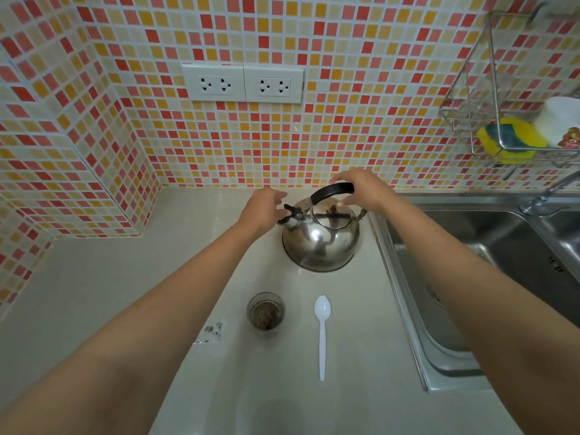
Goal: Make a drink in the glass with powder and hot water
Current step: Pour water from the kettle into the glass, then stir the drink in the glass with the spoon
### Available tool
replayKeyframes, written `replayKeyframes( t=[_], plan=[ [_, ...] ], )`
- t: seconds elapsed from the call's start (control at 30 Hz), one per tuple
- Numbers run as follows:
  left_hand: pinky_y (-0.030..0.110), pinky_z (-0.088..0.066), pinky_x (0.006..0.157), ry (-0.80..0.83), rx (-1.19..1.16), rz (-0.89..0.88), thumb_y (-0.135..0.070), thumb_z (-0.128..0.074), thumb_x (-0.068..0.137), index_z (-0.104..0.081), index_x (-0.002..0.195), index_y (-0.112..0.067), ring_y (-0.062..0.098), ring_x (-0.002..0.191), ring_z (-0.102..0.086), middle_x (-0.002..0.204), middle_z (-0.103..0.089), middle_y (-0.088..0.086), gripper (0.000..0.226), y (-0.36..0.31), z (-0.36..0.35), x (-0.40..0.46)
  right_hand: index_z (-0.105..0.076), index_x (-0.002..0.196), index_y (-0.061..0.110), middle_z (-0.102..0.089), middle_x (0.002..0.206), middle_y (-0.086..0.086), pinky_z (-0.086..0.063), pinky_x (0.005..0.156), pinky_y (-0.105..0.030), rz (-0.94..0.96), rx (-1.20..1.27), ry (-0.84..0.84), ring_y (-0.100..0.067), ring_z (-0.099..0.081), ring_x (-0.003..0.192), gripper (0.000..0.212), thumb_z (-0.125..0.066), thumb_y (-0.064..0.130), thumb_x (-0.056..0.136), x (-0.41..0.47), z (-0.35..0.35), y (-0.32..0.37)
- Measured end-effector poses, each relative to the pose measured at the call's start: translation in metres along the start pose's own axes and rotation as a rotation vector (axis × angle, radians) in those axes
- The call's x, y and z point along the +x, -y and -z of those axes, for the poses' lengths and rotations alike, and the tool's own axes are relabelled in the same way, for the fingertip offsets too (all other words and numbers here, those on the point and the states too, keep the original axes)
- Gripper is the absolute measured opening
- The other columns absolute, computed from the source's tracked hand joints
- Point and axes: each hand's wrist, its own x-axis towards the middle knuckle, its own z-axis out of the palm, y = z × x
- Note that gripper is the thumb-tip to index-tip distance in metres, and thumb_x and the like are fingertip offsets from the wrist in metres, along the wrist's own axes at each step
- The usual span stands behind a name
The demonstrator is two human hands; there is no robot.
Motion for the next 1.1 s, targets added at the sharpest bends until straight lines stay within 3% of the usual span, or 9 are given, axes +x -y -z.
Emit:
replayKeyframes(
  t=[0.1,0.2,0.27,0.3,0.4,0.53,0.7,0.93,1.1],
  plan=[
    [0.029,-0.047,0.091,-0.055,-0.137,-0.024,-0.023,-0.068,0.085,-0.06,0.127,-0.016,0.016,0.104,-0.06,0.119,-0.065,0.003,0.043,0.012,0.021,-0.024,-0.045,0.139,0.021,-0.046,0.142,-0.007,-0.036,0.107,-0.04,-0.033,0.04,-0.215,-0.025,-0.043,0.13,0.063,-0.072,0.014,0.082,-0.022,-0.002,0.001],
    [0.026,-0.048,0.086,-0.002,-0.263,-0.03,-0.017,-0.068,0.084,-0.066,0.118,-0.021,0.011,0.096,-0.062,0.11,-0.068,-0.002,0.034,0.043,0.04,-0.068,-0.06,0.123,0.019,-0.061,0.113,-0.001,-0.05,0.086,-0.032,-0.116,0.241,-0.483,-0.016,-0.059,0.099,0.039,-0.068,0.023,0.085,-0.07,-0.028,0.008],
    [0.031,-0.052,0.09,0.086,-0.344,-0.011,-0.004,-0.071,0.08,-0.065,0.119,-0.018,0.018,0.101,-0.063,0.109,-0.068,0.001,0.042,0.069,0.041,-0.102,-0.067,0.106,0.019,-0.064,0.088,0.003,-0.047,0.066,-0.024,-0.226,0.326,-0.426,-0.01,-0.058,0.074,0.022,-0.068,0.025,0.084,-0.106,-0.059,0.012],
    [0.031,-0.051,0.091,0.131,-0.369,0.002,0.002,-0.072,0.077,-0.062,0.122,-0.017,0.021,0.105,-0.062,0.112,-0.066,0.003,0.05,0.08,0.037,-0.119,-0.067,0.097,0.019,-0.064,0.082,0.002,-0.044,0.063,-0.023,-0.298,0.361,-0.339,-0.012,-0.058,0.07,0.016,-0.068,0.026,0.083,-0.123,-0.078,0.014],
    [0.026,-0.047,0.092,0.229,-0.441,0.059,0.012,-0.073,0.069,-0.053,0.13,-0.019,0.023,0.112,-0.057,0.124,-0.06,0.007,0.072,0.105,0.013,-0.156,-0.064,0.084,0.019,-0.064,0.081,0.0,-0.047,0.067,-0.028,-0.504,0.414,-0.072,-0.022,-0.062,0.072,0.016,-0.072,0.031,0.078,-0.169,-0.134,0.023],
    [0.026,-0.042,0.097,0.24,-0.5,0.092,0.001,-0.086,0.059,-0.05,0.133,-0.018,0.016,0.112,-0.055,0.125,-0.058,0.002,0.085,0.112,-0.018,-0.179,-0.059,0.078,0.017,-0.065,0.081,-0.002,-0.049,0.067,-0.03,-0.615,0.371,0.103,-0.023,-0.063,0.073,0.021,-0.07,0.035,0.08,-0.207,-0.185,0.038],
    [0.023,-0.042,0.098,0.191,-0.523,0.078,-0.007,-0.089,0.056,-0.056,0.129,-0.017,0.013,0.109,-0.057,0.122,-0.062,0.002,0.081,0.11,-0.031,-0.187,-0.053,0.084,0.02,-0.066,0.09,-0.001,-0.042,0.063,-0.026,-0.696,0.332,0.066,-0.021,-0.063,0.078,0.025,-0.066,0.041,0.082,-0.225,-0.209,0.052],
    [0.019,-0.042,0.097,0.141,-0.518,0.059,-0.009,-0.087,0.06,-0.064,0.121,-0.017,0.013,0.106,-0.06,0.117,-0.067,0.002,0.066,0.107,-0.036,-0.188,-0.066,0.1,0.014,-0.071,0.1,-0.004,-0.045,0.064,-0.025,-0.772,0.301,0.04,-0.024,-0.069,0.089,0.023,-0.062,0.031,0.086,-0.223,-0.215,0.059],
    [0.018,-0.042,0.097,0.14,-0.52,0.059,-0.007,-0.087,0.06,-0.063,0.122,-0.013,0.009,0.101,-0.06,0.113,-0.067,0.001,0.067,0.107,-0.035,-0.187,-0.07,0.094,0.007,-0.073,0.095,-0.008,-0.049,0.065,-0.026,-0.852,0.368,0.057,-0.027,-0.069,0.085,0.023,-0.064,0.027,0.083,-0.22,-0.217,0.055]
  ],
)
